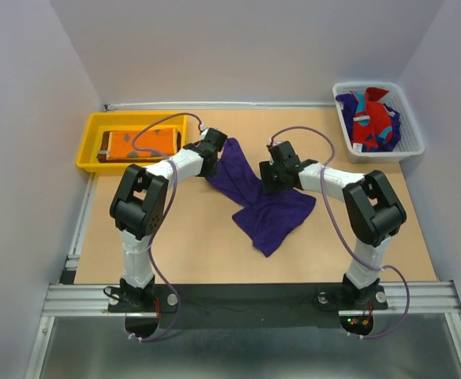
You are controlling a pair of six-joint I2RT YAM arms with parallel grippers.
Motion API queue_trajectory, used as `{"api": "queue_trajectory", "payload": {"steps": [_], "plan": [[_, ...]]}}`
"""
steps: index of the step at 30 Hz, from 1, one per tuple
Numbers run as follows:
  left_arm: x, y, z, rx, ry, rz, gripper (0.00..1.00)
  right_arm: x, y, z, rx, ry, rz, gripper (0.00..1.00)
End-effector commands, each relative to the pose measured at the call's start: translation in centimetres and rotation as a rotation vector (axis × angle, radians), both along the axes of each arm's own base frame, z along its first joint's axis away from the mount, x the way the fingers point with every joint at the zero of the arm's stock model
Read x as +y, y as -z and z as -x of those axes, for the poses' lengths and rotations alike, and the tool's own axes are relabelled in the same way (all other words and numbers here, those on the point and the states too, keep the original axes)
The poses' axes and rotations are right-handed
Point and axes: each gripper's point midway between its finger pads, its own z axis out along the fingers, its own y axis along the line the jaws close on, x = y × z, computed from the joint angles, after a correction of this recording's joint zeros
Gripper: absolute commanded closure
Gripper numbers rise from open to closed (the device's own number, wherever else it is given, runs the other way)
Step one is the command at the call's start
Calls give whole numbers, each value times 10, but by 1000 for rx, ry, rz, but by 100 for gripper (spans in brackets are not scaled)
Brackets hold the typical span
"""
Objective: Fold and stack the towels
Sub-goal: Flatten out the crumpled towel
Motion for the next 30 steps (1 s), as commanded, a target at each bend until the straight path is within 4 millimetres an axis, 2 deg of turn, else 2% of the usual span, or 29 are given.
{"api": "queue_trajectory", "payload": {"steps": [1,2,4,5,6,7,9,10,11,12,13,14,16,17,18,21,22,23,24,27,28,29,30], "plan": [[2,-20,-2,-45,2,11,100,-16,8,-10,-27,33,123,41],[2,-20,-2,-44,3,10,100,-23,11,-11,-30,64,153,43],[3,-19,-1,-41,0,2,100,-36,21,-5,-9,101,202,57],[4,-18,0,-38,2,-1,100,-47,22,-5,-16,156,240,65],[5,-18,0,-42,-1,-5,100,-56,22,-2,-15,192,262,83],[6,-18,0,-43,1,-10,100,-68,27,6,-3,227,292,90],[8,-17,0,-52,2,-13,100,-86,24,12,19,310,265,94],[9,-17,1,-53,0,-15,100,-94,29,22,49,351,247,94],[10,-16,1,-47,0,-19,100,-109,30,25,66,401,232,94],[12,-13,2,-40,-2,-21,100,-115,20,25,53,434,198,94],[13,-12,1,-36,-4,-26,100,-124,28,33,87,463,193,94],[17,-10,1,-30,-11,-31,100,-140,27,41,107,530,152,94],[21,-8,1,-20,-19,-36,100,-156,25,50,121,596,110,94],[23,-7,2,-17,-24,-39,100,-161,16,51,103,634,69,94],[24,-7,2,-13,-24,-41,100,-175,19,60,117,681,65,94],[28,-9,2,-2,-18,-51,100,-191,6,67,100,804,-38,94],[29,-9,3,4,-13,-57,100,-193,8,74,105,828,-62,93],[28,-11,2,3,-7,-57,100,-194,2,73,86,841,-78,91],[27,-14,1,-2,1,-55,100,-192,-7,71,59,826,-96,84],[21,-17,-3,-6,46,-47,100,-178,-31,51,3,679,-133,71],[17,-17,-4,-6,63,-34,100,-170,-39,44,-22,616,-144,60],[15,-20,-6,-10,80,-33,100,-154,-58,30,-67,489,-135,56],[12,-19,-7,-5,94,-26,100,-145,-66,22,-93,422,-116,50]]}}
